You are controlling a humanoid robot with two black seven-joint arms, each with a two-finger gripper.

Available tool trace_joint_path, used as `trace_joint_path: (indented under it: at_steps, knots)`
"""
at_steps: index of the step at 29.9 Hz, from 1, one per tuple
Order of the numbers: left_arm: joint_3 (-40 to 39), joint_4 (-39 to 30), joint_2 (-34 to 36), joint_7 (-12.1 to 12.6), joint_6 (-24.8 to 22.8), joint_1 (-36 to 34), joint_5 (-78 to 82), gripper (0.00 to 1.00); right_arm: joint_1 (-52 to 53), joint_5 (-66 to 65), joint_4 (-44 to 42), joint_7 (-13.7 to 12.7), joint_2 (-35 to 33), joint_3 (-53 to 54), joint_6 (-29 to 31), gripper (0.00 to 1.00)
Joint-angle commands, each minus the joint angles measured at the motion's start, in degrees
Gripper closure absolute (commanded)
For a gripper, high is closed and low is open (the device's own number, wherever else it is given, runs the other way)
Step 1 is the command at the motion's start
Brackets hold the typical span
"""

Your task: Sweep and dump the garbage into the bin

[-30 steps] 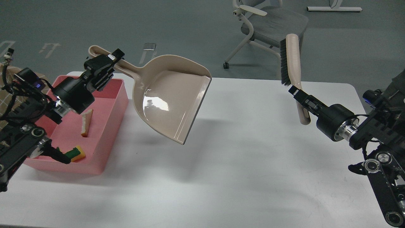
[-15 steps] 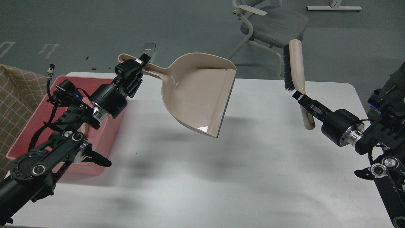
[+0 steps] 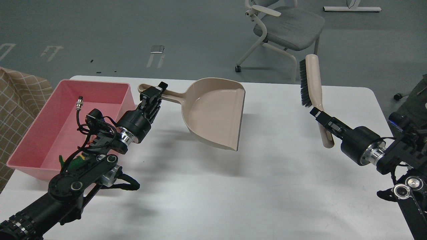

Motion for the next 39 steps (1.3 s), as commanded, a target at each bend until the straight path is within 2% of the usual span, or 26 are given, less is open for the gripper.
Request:
trace_joint_path:
  at_steps: [1, 10, 18, 23, 29, 39]
  knots:
    - [1.1, 1.3, 0.0, 0.0, 1.2, -0.1, 0.0, 0.91, -2.1, 0.0, 1.3, 0.0, -1.0, 0.0, 0.0, 0.74]
    - [1.2, 1.0, -1.1, 0.0, 2.2, -0.3, 0.1, 0.91, -9.3, 0.1, 3.0, 0.0, -3.1, -0.1, 0.0, 0.74]
    - [1.3, 0.0, -3.6, 0.0, 2.4, 0.3, 0.5, 0.91, -9.2, -0.3, 2.3, -0.3, -3.1, -0.1, 0.0, 0.74]
    - [5.2, -0.2, -5.2, -0.1, 3.7, -0.3, 0.7, 0.91, -8.6, -0.5, 2.1, -0.5, -3.0, -0.1, 0.0, 0.74]
    - [6.2, -1.4, -7.7, -0.8, 3.4, -0.3, 0.7, 0.89, -7.4, -0.6, 1.3, -0.7, -3.0, -0.2, 0.0, 0.73]
    - [7.9, 0.7, -8.5, -0.9, 3.7, -1.0, 0.8, 0.88, -9.0, -0.7, 1.4, -1.0, -2.6, -1.0, 0.0, 0.72]
